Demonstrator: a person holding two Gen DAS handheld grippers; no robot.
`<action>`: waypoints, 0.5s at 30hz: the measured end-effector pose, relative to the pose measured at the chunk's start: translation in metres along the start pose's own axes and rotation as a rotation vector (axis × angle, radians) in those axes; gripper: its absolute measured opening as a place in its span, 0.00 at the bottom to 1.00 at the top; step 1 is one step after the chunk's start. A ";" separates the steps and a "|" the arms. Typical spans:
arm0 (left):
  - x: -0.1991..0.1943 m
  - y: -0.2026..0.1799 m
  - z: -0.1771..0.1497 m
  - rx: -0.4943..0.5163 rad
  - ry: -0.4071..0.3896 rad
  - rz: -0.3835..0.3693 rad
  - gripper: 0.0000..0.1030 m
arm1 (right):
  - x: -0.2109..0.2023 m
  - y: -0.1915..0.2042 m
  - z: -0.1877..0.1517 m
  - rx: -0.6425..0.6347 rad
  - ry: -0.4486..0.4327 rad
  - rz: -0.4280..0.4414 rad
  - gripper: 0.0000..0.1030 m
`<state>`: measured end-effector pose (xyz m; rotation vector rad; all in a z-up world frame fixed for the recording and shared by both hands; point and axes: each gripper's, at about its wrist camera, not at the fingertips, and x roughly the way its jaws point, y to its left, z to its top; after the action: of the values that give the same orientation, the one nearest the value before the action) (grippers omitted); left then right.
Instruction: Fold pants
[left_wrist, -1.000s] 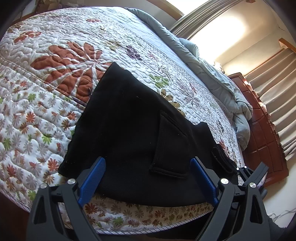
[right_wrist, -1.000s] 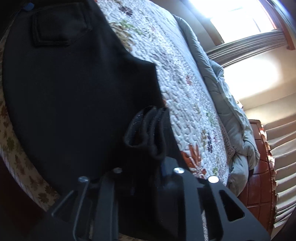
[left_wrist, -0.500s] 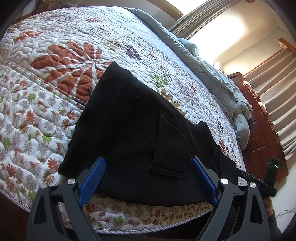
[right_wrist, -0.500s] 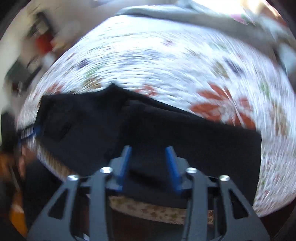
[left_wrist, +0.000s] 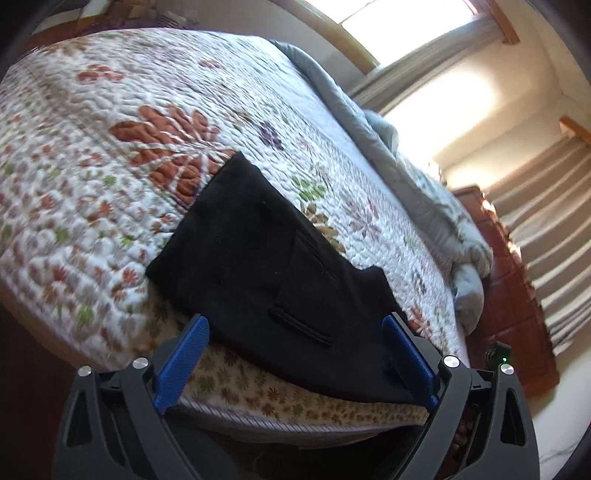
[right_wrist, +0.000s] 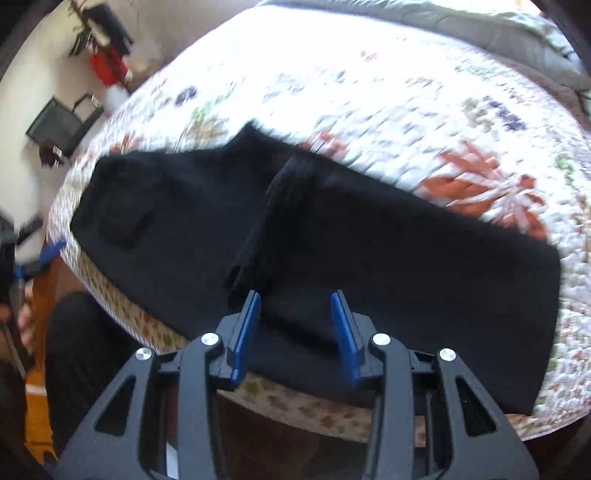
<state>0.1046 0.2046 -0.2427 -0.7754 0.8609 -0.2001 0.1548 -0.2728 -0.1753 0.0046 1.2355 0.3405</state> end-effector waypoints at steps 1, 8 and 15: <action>-0.003 0.005 -0.001 -0.040 -0.014 -0.013 0.93 | -0.006 -0.006 0.004 0.016 -0.008 0.011 0.40; 0.002 0.076 -0.002 -0.548 -0.072 -0.157 0.93 | -0.014 0.010 0.068 -0.065 0.047 0.234 0.54; 0.031 0.078 0.012 -0.544 -0.039 -0.094 0.93 | 0.016 0.113 0.128 -0.379 0.165 0.335 0.67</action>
<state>0.1223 0.2524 -0.3100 -1.3248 0.8514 -0.0294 0.2491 -0.1387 -0.1257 -0.1467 1.3172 0.8775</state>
